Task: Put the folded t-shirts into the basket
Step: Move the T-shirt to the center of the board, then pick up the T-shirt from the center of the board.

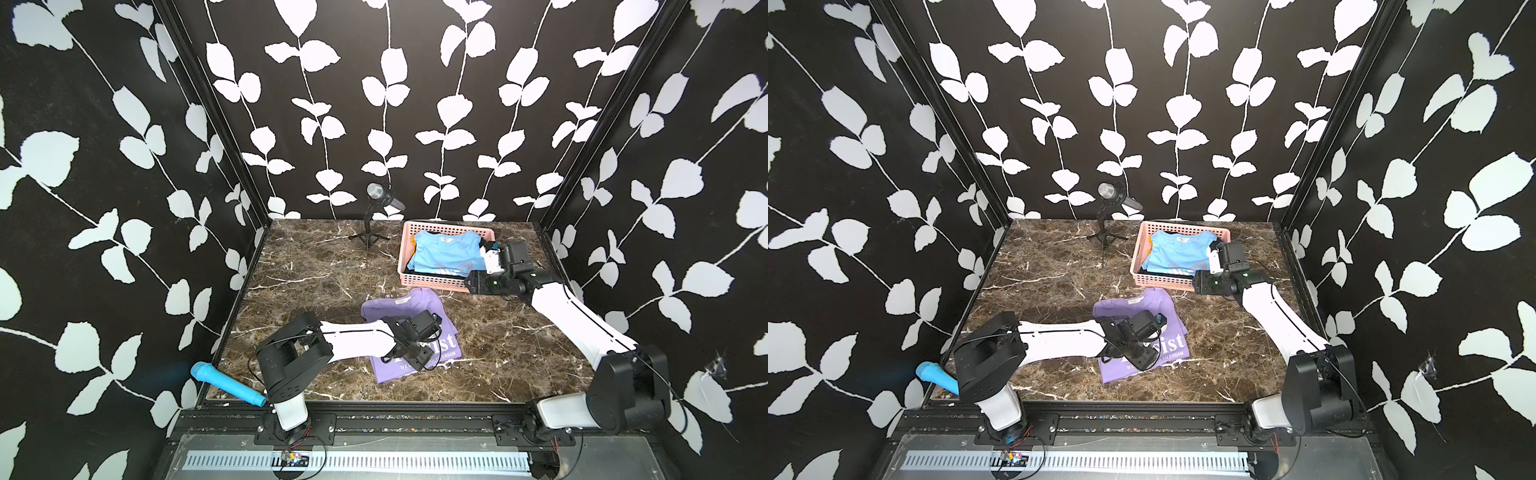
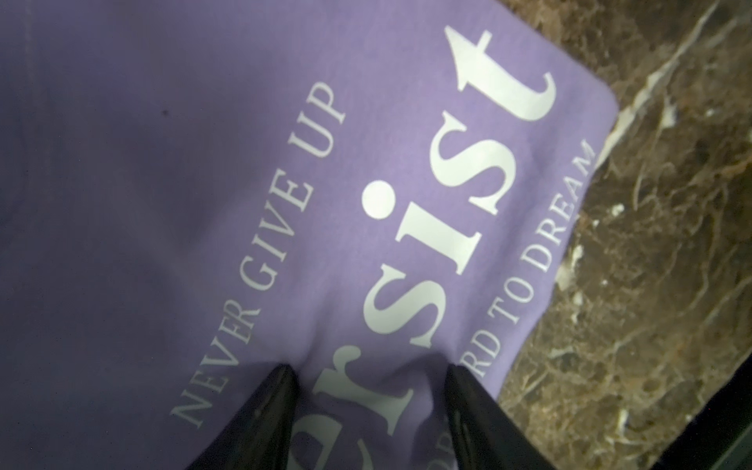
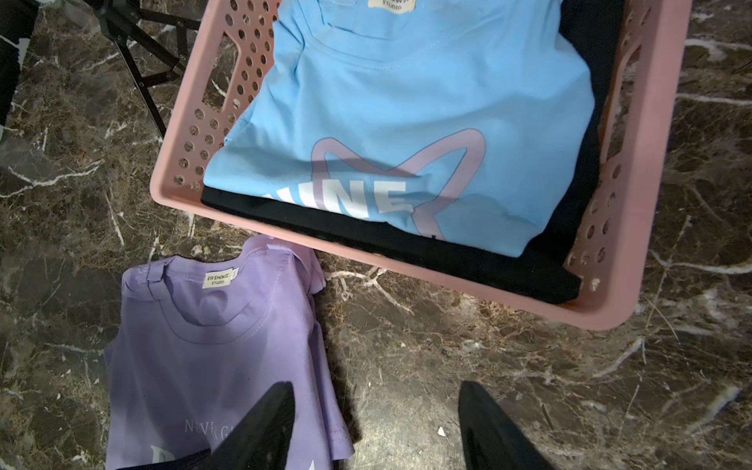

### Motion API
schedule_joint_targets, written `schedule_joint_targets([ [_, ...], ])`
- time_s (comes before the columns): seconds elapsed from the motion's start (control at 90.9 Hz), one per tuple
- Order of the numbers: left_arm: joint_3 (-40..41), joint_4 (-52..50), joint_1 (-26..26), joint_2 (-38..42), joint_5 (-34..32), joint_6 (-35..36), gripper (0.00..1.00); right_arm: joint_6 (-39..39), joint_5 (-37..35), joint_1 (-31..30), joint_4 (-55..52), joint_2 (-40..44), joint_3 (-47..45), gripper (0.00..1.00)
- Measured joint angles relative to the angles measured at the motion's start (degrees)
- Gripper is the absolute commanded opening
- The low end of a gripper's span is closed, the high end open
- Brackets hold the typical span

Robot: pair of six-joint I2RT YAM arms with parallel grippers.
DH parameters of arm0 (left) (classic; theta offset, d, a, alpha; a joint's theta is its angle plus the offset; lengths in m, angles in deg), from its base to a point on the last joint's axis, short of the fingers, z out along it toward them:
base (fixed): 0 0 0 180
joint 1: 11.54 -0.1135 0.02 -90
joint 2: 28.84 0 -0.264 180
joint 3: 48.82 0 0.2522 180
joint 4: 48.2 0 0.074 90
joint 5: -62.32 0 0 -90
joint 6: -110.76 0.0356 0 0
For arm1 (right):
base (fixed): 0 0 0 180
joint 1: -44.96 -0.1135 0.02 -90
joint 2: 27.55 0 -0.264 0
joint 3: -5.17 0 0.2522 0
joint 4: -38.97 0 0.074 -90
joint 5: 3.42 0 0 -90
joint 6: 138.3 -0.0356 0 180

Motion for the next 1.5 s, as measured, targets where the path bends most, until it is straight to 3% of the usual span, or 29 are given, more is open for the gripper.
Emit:
schedule_joint_targets([
  [0.143,0.31,-2.80,0.00,2.73,-1.99,1.60,0.73,-0.04,1.16,-1.11,0.59,-0.17,-3.10,0.69],
  [0.363,3.78,-3.06,-2.21,13.51,-6.88,1.66,0.78,-0.09,1.42,-9.25,4.20,-4.26,-4.57,0.76],
  [0.649,14.27,1.31,-18.93,21.77,-6.82,-3.04,0.82,-0.70,-3.13,-15.39,8.11,-12.63,-2.29,0.80],
  [0.968,19.87,7.39,-27.89,18.99,-3.28,-6.03,0.80,-1.51,-7.19,-17.73,11.23,-19.54,1.01,0.79],
  [1.232,19.34,13.49,-28.17,13.68,-0.11,-8.17,0.65,-2.14,-7.41,-17.88,13.16,-23.06,1.70,0.69],
  [1.496,20.31,23.78,-28.33,10.40,2.58,-12.13,0.48,-4.13,-6.12,-18.43,18.08,-23.96,-0.94,0.42],
])
